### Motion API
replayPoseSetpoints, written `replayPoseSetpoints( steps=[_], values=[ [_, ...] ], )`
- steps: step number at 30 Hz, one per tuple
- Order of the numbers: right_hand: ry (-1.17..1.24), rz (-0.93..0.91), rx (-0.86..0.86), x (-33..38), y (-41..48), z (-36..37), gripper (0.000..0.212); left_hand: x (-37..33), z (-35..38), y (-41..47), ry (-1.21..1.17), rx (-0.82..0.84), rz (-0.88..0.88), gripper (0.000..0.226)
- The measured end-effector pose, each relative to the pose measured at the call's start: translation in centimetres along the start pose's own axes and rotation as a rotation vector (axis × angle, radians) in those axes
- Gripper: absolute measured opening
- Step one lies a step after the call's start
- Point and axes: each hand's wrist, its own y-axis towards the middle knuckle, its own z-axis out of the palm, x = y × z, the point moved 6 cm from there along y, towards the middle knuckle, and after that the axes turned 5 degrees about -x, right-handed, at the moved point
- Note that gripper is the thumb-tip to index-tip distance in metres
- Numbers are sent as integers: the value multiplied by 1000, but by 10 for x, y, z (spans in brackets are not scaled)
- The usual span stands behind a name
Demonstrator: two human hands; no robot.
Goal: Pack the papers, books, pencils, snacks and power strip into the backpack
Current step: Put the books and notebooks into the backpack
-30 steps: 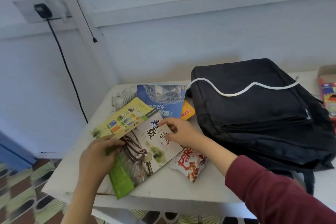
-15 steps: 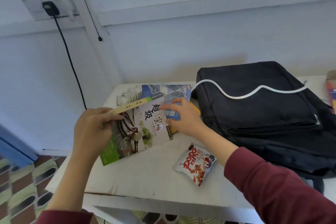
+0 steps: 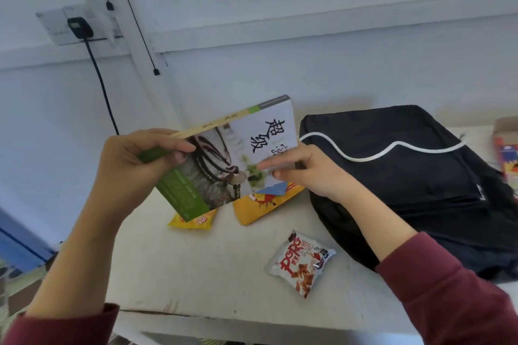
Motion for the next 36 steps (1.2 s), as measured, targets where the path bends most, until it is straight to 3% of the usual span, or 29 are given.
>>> replayPoseSetpoints(
  steps=[6, 17, 23, 28, 33, 36],
  values=[
    [117, 138, -101, 7, -30, -30, 34, 3, 34, 14, -132, 106, -45, 51],
    [358, 176, -524, 11, -73, -64, 45, 12, 82, 26, -431, 142, -148, 33],
    [436, 211, -679, 5, -110, -76, 44, 15, 132, -5, -432, 302, -180, 43],
    [478, 324, -656, -2, -150, -88, 49, 20, 172, -15, -446, 397, -267, 51],
    [483, 378, -713, 3, -197, -111, 47, 5, 222, -27, -537, 569, -286, 52],
    [447, 435, -763, 3, -226, -124, 48, -9, 252, -32, -552, 701, -262, 42]
  ],
)
